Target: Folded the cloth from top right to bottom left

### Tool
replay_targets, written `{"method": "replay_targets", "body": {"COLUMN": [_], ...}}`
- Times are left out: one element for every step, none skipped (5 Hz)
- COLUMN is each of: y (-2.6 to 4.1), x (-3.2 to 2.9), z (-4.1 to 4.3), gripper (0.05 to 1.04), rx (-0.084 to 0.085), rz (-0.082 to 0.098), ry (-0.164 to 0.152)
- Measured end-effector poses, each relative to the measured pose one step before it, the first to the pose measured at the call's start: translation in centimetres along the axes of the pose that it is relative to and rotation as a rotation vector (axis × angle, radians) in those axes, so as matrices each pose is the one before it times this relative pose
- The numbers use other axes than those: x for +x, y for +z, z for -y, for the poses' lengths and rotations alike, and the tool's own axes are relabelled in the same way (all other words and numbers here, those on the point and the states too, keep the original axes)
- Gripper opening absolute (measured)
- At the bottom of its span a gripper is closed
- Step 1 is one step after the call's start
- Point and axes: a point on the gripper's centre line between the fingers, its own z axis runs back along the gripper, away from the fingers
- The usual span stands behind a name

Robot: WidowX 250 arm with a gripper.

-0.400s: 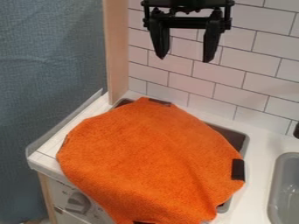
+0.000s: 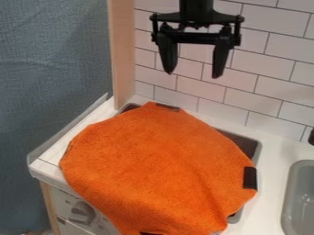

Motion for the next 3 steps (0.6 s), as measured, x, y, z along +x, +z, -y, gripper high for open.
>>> {"method": "replay_targets", "body": {"y": [-1.312,-2.722,-3.200], "x": [-0.634,-0.626,0.017], "z": [1.396,1.186,1.302], "gripper": [0.999,0.999,0.999], "rx": [0.0690,0.0385,-0.0226], "rz": [0.0455,-0.0082,-0.0144], "ry": [-0.0082,-0.0107,-0.0143]}}
